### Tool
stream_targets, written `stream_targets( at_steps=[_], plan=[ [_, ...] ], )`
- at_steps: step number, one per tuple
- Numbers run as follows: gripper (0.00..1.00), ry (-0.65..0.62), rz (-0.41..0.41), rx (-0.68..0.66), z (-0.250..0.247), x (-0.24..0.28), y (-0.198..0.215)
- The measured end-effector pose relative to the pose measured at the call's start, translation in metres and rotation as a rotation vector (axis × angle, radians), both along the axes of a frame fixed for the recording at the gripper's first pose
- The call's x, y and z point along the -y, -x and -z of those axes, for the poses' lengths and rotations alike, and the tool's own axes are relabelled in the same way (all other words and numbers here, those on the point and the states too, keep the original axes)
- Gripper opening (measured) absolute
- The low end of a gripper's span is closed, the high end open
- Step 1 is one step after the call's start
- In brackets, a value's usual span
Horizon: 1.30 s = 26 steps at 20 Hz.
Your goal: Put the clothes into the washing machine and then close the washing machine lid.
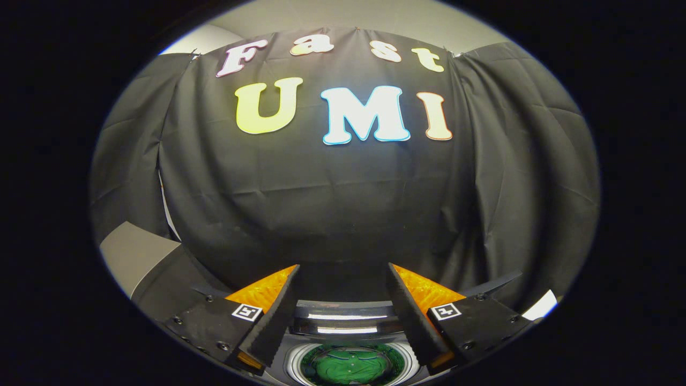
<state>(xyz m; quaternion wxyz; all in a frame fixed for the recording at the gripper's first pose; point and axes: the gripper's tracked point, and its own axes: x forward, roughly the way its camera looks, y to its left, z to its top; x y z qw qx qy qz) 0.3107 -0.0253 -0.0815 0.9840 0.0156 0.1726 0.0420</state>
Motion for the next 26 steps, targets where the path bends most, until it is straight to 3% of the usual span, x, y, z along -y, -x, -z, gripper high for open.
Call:
stream_targets(
  at_steps=[26],
  plan=[
    [0.98, 0.013, -0.022, -0.04, 0.04, 0.004, 0.075]
  ],
)
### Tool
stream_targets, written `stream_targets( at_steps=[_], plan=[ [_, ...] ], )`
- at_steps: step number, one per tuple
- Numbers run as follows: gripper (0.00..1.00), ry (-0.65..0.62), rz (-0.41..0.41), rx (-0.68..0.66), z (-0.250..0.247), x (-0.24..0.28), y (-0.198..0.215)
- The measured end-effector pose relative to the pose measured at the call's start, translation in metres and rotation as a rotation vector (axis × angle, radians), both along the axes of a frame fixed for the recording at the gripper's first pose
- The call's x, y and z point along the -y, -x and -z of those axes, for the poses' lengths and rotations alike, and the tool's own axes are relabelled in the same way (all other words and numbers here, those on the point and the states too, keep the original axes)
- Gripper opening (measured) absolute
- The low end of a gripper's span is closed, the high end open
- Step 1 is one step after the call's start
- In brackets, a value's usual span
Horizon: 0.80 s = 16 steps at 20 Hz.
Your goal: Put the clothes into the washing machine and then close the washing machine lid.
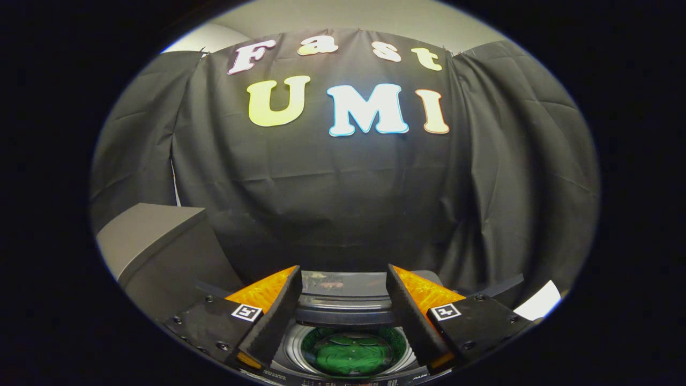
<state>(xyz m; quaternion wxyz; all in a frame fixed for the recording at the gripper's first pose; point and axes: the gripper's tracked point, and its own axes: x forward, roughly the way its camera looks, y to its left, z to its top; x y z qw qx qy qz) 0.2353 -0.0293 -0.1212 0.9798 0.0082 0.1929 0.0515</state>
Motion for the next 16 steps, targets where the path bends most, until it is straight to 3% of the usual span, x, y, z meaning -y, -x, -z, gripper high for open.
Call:
stream_targets(
  at_steps=[9, 16],
  plan=[
    [0.98, -0.017, 0.014, 0.0, 0.003, 0.007, 0.025],
    [0.98, -0.043, 0.018, 0.069, -0.037, 0.006, 0.05]
  ],
)
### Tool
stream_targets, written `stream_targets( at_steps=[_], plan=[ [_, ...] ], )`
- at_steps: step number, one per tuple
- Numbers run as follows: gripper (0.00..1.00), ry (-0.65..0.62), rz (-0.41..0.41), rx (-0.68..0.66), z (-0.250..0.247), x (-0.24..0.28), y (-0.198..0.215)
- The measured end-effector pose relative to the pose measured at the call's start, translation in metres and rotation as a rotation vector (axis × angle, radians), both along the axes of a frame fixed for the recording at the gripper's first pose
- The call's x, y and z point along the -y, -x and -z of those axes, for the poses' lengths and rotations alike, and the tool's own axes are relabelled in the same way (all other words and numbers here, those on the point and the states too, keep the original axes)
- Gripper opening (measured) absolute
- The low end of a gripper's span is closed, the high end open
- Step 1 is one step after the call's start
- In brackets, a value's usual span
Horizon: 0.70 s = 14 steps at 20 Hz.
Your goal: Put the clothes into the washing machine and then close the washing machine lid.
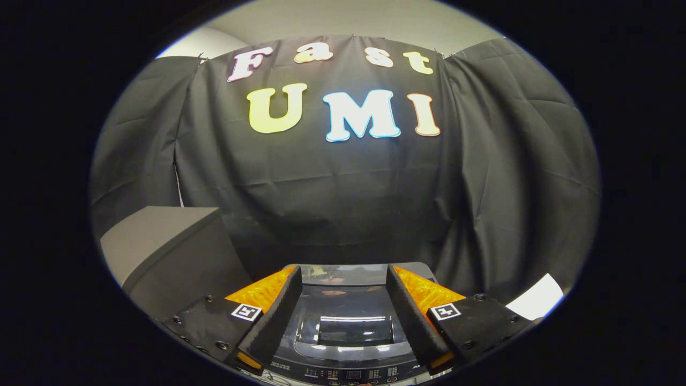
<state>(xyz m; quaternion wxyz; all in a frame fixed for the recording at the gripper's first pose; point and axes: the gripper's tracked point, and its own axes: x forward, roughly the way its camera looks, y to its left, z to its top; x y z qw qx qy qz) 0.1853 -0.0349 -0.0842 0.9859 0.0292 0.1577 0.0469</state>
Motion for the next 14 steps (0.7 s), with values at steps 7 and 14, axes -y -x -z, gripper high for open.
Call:
stream_targets(
  at_steps=[7, 14],
  plan=[
    [0.98, -0.002, 0.0, 0.099, -0.054, 0.0, 0.039],
    [0.98, 0.018, 0.014, 0.171, -0.087, 0.01, 0.084]
  ],
)
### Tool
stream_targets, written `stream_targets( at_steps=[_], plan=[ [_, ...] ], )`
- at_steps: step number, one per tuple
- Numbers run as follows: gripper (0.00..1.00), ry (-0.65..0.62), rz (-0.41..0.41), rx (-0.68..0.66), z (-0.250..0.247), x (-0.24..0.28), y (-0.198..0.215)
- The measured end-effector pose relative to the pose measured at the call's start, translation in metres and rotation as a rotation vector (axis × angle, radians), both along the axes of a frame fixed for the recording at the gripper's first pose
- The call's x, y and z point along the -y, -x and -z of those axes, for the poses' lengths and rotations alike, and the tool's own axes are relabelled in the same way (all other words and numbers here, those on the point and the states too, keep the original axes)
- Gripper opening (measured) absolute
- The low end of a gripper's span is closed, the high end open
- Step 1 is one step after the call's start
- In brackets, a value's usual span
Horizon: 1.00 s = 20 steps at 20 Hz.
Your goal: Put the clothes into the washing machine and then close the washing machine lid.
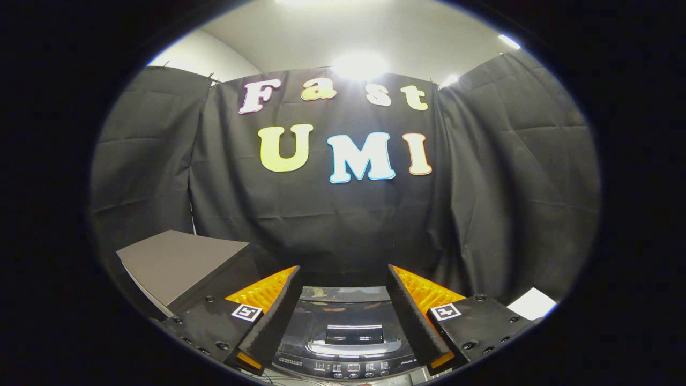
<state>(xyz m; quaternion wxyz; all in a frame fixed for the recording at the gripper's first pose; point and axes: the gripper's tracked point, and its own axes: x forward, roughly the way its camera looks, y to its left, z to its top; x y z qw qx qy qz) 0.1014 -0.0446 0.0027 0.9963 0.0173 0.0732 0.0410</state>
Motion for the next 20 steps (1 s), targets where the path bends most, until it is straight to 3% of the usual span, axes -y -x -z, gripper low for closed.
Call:
stream_targets(
  at_steps=[11, 20],
  plan=[
    [0.98, 0.009, -0.01, 0.111, -0.036, -0.002, 0.064],
    [0.98, 0.001, 0.002, 0.147, -0.033, -0.005, 0.095]
  ],
)
